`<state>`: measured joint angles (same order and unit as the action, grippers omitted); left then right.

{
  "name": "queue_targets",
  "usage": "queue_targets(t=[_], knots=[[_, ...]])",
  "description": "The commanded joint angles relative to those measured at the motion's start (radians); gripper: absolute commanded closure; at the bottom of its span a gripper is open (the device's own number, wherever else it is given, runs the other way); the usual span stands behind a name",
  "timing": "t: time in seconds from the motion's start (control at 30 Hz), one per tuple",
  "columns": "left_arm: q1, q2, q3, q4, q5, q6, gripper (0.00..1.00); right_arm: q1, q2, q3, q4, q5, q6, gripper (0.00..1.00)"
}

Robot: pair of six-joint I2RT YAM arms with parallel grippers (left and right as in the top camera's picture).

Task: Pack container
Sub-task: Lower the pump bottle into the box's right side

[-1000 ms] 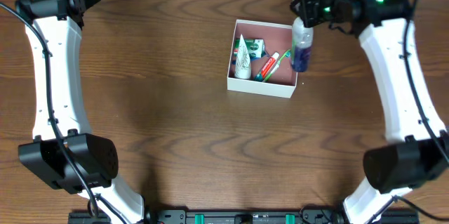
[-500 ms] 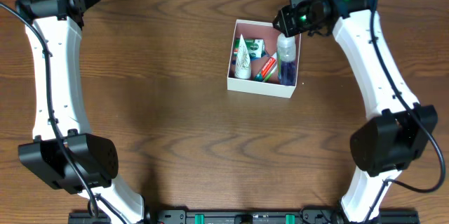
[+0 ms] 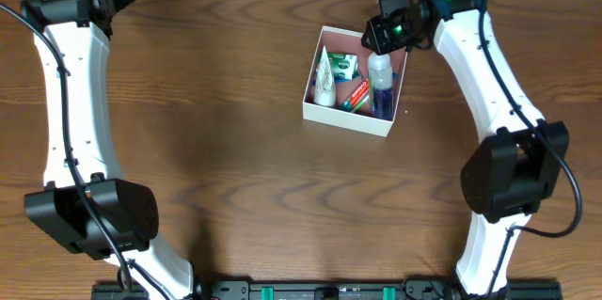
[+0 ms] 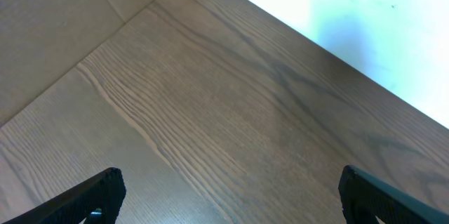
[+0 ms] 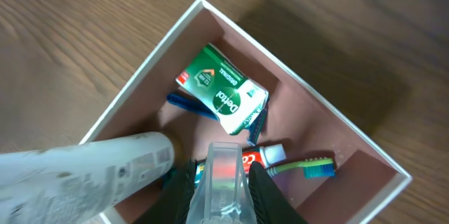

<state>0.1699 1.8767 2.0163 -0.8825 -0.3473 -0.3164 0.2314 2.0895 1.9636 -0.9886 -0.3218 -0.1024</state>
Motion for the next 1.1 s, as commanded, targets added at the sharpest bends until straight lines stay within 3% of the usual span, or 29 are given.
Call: queue_targets(t=[0.0,0.8,1.07], knots=[[0.002,-0.003,-0.005,0.001,-0.016,0.005,0.02,0.012,0.011,0.024,0.023,-0.018,-0.019,0.84],[0.002,-0.003,-0.005,0.001,-0.016,0.005,0.02,0.011,0.028,0.018,0.016,0.004,-0.109,0.82],[0.002,-0.003,-0.005,0.001,-0.016,0.005,0.02,0.011,0.028,0.018,0.010,0.003,-0.109,0.86]])
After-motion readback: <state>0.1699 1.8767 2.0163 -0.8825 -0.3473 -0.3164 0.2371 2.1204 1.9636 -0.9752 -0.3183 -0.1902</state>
